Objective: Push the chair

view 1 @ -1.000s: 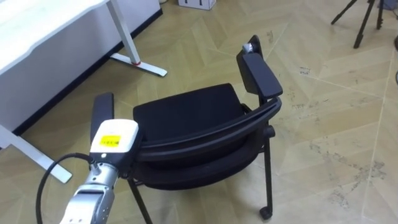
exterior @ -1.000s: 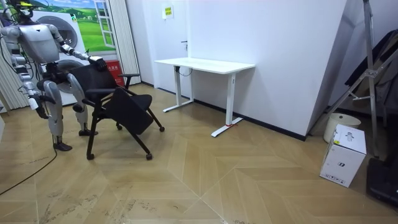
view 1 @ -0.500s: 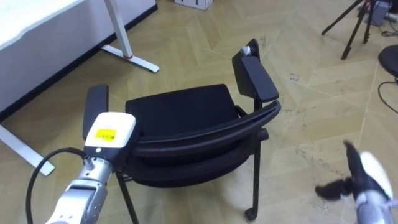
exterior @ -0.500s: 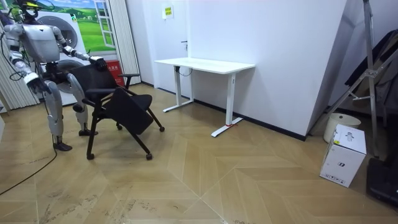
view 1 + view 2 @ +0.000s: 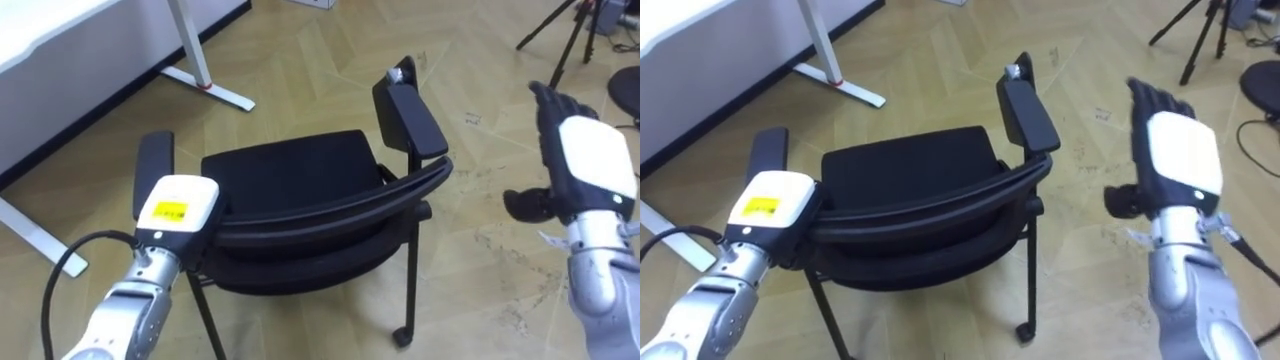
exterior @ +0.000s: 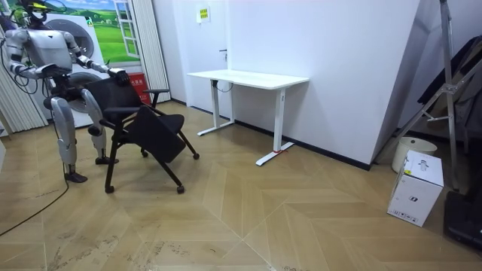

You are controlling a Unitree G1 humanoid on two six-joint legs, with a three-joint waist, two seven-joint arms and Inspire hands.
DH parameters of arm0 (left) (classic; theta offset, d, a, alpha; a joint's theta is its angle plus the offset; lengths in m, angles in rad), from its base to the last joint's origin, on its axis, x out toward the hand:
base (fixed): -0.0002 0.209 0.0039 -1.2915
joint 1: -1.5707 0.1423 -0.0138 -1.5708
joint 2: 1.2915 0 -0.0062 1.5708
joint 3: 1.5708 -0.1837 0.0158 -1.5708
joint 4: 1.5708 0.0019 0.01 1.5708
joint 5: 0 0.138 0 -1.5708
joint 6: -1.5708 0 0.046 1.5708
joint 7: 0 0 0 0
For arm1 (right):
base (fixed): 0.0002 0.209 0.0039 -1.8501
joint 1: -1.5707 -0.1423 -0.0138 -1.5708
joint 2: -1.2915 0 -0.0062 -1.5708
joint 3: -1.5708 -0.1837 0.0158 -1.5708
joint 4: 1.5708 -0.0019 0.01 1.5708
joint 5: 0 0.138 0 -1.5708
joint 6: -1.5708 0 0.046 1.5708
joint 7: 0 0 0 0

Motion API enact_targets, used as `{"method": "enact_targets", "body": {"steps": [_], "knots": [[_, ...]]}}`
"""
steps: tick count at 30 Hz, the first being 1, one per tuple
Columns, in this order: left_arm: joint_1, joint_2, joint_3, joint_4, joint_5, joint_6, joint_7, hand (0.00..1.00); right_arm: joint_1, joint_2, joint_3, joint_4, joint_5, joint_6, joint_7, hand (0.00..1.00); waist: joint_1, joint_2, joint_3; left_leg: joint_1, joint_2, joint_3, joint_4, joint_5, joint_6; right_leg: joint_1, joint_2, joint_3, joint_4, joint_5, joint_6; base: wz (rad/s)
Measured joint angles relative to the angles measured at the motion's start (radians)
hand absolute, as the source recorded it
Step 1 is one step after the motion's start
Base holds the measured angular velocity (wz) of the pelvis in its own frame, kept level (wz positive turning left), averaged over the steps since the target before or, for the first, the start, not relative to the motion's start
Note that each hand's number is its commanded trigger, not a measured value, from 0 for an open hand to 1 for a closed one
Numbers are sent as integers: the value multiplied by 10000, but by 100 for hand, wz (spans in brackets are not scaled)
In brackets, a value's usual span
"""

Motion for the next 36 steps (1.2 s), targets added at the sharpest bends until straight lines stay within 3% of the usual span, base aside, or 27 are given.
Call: {"method": "enact_targets", "body": {"steps": [3,6,9,17,20,36], "knots": [[-132,19,-9,0,15,-171,-2,100,-23,-19,183,-348,-121,-40,64,0,149,-65,29,-36,-1,0,-8,-1,0,-37,1,0,-9,0,0,0],[-165,53,-9,-8,12,-279,-14,100,-271,-294,412,-509,-228,-100,286,0,218,-73,26,-70,-1,-1,2,-2,0,-43,3,-5,-9,0,0,0],[-181,76,-13,-7,11,-368,-12,100,-567,-655,712,-536,-294,-93,330,0,273,-104,15,-73,0,-5,9,-1,-1,-36,3,-24,-8,0,0,0],[-244,276,-42,-6,-20,-508,-68,100,-584,-755,892,-805,-577,-198,334,0,344,-253,-50,-106,6,-18,23,-2,-2,-24,2,-128,-2,2,0,0],[-264,389,-107,-3,-143,-494,-78,100,-584,-1010,1174,-815,-574,-222,353,0,337,-261,-51,-105,7,-18,22,-2,-2,-21,2,-124,-2,2,0,0],[-474,527,-156,321,-271,-818,-204,100,-581,-1790,1935,-915,-930,-594,2046,0,439,-296,-7,155,8,-37,-29,-4,-5,236,7,-131,-35,1,0,0]]}}
